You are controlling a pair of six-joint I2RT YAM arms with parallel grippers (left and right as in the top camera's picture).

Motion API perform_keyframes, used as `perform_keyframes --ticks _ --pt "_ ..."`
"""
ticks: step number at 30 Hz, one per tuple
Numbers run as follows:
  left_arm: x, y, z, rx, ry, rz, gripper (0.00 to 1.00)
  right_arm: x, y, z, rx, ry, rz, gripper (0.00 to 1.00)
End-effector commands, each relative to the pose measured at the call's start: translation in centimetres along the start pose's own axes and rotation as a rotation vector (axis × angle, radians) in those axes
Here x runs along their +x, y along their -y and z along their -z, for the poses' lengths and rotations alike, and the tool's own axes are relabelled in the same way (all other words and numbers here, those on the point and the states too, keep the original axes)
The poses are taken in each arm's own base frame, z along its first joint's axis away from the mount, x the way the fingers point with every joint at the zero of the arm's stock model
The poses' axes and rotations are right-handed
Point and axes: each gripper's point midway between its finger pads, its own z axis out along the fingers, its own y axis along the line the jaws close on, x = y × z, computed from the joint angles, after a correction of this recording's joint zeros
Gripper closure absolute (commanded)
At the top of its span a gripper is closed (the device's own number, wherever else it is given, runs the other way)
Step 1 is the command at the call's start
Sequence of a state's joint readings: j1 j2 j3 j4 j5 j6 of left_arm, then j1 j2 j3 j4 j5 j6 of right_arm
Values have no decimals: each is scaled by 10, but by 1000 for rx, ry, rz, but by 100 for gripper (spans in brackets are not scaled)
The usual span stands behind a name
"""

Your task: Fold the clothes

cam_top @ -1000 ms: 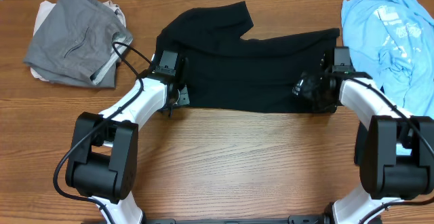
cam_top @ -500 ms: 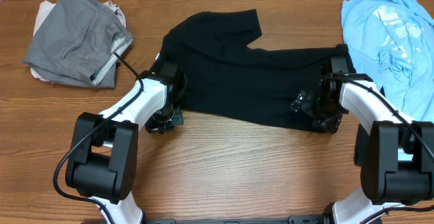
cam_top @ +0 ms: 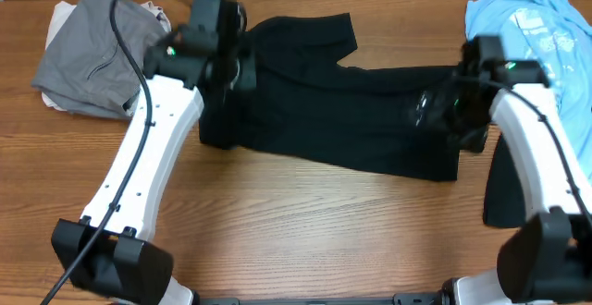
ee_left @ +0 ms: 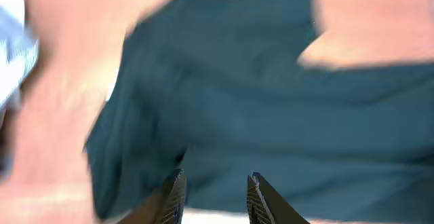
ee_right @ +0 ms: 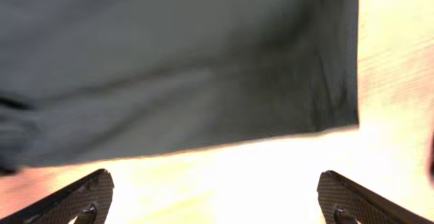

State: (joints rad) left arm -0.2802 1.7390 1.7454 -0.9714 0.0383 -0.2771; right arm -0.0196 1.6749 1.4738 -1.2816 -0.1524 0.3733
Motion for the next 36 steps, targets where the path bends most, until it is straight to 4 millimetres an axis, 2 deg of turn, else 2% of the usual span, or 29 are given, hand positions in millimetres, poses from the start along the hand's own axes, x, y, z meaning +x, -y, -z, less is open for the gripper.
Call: perform_keyframes --ticks 1,3,5,8,12,15,18,20,22,25,28,32,36 --pt "-29 35 -20 78 3 -137 64 -29 -13 46 -21 158 85 0" --pt "-39 35 -48 66 -26 -144 64 -38 -18 54 -35 197 93 0" --pt "-38 23 -79 28 -67 -133 65 -39 -19 54 -36 203 94 0" --pt "-18 -1 -132 -34 -162 -110 67 -41 -19 54 -38 209 106 0" --pt "10 -31 -170 -134 -265 -95 73 -41 -19 54 -37 209 114 0" --pt "14 -40 -200 -144 -264 -87 72 -46 -22 55 -46 230 121 0" --pt "20 -47 -219 -153 -273 -82 72 -47 -22 56 -47 235 121 0" --pt "37 -60 -232 -182 -328 -62 76 -47 -22 56 -47 235 122 0" --pt "53 -74 -236 -224 -383 -9 81 -47 -22 56 -47 235 123 0" --pt "70 -94 -228 -274 -455 84 94 -47 -22 56 -47 236 125 0" --pt "88 -114 -213 -317 -550 149 96 -47 -22 56 -47 236 125 0" --pt "121 -135 -181 -374 -728 185 96 -48 -23 56 -48 238 125 0" --pt "137 -133 -163 -395 -825 185 96 -45 -23 55 -53 225 125 0"
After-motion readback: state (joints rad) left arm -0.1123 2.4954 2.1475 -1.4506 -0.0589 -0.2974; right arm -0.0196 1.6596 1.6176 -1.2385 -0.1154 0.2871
